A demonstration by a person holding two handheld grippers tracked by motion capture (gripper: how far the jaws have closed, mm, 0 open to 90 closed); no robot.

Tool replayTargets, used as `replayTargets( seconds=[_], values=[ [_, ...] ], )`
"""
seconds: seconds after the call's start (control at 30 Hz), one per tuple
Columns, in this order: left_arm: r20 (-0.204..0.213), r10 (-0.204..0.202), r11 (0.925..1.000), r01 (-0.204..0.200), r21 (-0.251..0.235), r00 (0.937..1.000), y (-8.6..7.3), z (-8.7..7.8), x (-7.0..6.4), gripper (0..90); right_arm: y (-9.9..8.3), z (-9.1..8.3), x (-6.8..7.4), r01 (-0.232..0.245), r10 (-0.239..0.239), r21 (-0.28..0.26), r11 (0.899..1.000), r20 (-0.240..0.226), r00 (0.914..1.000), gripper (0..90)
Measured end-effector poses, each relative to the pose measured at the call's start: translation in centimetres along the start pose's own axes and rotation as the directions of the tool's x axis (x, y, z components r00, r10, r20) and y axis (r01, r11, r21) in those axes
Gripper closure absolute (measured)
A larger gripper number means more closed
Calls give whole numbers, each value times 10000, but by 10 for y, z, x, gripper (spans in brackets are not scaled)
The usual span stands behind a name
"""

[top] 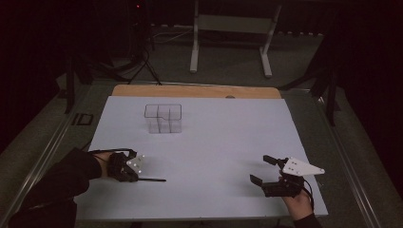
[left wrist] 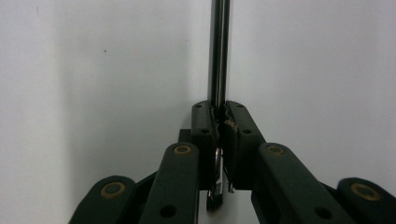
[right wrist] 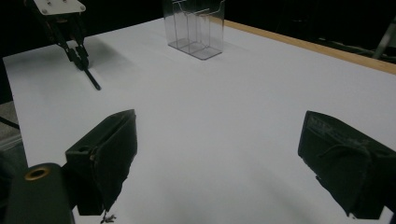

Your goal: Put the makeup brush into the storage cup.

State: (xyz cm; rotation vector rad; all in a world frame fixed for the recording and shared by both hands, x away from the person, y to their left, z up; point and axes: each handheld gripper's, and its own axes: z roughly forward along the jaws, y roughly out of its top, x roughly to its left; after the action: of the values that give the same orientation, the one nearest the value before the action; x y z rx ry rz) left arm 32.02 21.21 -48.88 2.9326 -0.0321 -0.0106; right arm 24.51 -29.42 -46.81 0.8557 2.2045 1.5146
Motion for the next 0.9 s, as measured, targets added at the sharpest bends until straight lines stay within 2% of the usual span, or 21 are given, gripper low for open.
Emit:
replayTargets(
  seconds=[0.2,0.27,0.4,0.43,0.5,0.53,0.6,0.83,0.9],
  values=[
    [125,-111,9999,109,117,9999,2,-1,1,848,0,-1,0,6,-6,-38,10000,47,10000,119],
    [171,-269,9995,271,-166,9995,6,-9,1,848,0,-1,-1,-10,10,-48,10000,63,10000,119],
    [130,-378,9990,381,-253,9992,9,-15,2,848,0,-1,0,0,0,-26,10000,64,10000,119],
    [177,-576,9978,581,-318,9982,16,-23,3,848,0,-1,0,3,-3,-37,10000,52,10000,119],
    [139,-682,9973,685,-247,9976,18,-25,4,848,0,-1,0,-12,13,-58,10000,46,10000,119],
    [215,-929,9956,931,-107,9954,25,-28,5,848,0,-1,-1,-31,31,-66,10000,45,10000,119],
    [211,-1089,9940,1091,-81,9938,31,-29,7,847,0,-1,-1,-34,34,-56,10000,38,10000,119],
    [222,-1149,9929,1155,-277,9931,50,-28,14,847,-1,-1,-1,-118,118,-43,9999,50,9999,119],
    [39,-1131,9934,1131,-184,9936,56,-27,16,846,-1,-1,-1,-124,124,-20,9999,50,9999,119]
  ],
)
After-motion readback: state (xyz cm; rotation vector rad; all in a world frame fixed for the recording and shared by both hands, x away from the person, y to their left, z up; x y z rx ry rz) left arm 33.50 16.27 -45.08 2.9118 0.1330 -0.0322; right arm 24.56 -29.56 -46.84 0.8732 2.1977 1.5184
